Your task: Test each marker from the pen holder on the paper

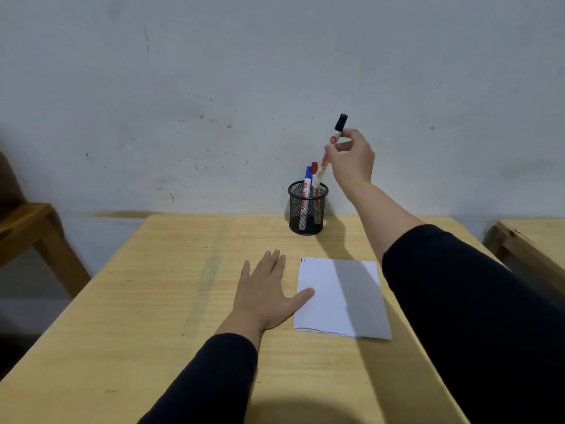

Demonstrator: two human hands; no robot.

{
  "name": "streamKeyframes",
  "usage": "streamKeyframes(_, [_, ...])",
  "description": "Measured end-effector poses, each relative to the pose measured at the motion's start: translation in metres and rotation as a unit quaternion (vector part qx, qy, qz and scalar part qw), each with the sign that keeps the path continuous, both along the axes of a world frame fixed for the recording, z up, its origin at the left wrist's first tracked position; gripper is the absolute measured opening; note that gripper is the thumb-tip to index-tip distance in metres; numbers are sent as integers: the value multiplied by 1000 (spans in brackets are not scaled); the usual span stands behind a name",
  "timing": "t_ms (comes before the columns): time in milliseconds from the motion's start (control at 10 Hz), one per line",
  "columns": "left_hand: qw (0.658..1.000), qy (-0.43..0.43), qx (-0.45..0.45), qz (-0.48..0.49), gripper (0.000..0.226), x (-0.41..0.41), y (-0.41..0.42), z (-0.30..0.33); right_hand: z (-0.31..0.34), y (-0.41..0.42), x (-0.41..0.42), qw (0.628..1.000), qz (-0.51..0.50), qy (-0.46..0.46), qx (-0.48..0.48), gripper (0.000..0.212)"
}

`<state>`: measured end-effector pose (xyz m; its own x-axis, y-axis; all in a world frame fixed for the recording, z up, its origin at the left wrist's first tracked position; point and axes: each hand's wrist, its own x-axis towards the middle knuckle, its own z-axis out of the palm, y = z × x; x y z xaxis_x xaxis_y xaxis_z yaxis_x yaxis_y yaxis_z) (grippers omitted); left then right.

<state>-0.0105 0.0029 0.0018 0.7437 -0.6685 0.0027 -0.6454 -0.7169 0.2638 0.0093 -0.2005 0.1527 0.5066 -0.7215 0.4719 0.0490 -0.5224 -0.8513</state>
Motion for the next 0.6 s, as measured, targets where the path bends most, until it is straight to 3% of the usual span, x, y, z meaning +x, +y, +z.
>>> streamKeyframes(300, [1000, -3, -8, 9, 99, 3, -1, -2, -60, -13, 38, 981, -37, 187, 22, 22])
streamKeyframes(600, [1000, -2, -21, 11, 100, 2, -1, 0, -69, -17, 55, 962, -66, 257, 61, 23])
